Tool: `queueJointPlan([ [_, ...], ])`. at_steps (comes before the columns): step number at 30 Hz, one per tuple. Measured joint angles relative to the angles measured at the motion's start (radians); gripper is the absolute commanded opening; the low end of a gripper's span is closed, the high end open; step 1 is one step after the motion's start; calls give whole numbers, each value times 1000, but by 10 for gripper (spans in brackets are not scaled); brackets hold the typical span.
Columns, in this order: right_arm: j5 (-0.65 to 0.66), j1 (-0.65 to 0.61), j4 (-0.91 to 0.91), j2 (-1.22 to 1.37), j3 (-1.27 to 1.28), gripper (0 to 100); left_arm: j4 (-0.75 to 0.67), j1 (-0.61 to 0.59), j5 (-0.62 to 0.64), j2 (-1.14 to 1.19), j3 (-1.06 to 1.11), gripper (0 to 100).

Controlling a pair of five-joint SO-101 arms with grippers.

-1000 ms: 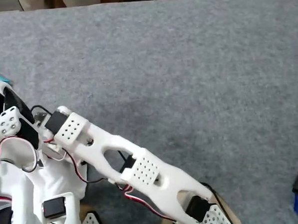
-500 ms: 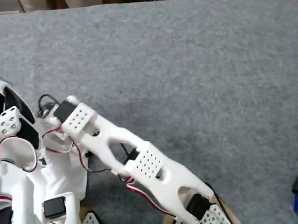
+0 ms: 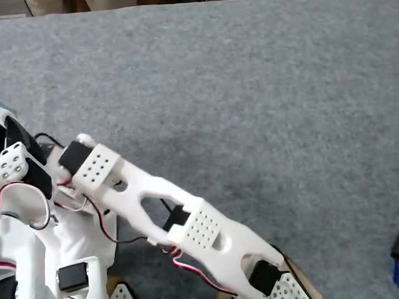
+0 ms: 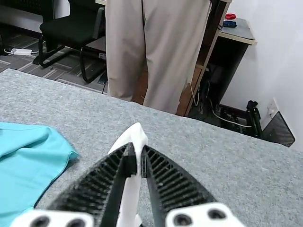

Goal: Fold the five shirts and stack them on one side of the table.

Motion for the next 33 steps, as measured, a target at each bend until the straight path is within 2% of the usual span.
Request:
queueJointPlan([
  [8,0,-11,-114,78,0,267,0,0,0,0,-2,20],
  [16,0,-3,-117,117,-15,5,0,0,0,0,-2,20],
  [26,0,29,6,130,-106,5,0,0,0,0,-2,20],
  [33,0,189,26,130,-233,5,0,0,0,0,-2,20],
])
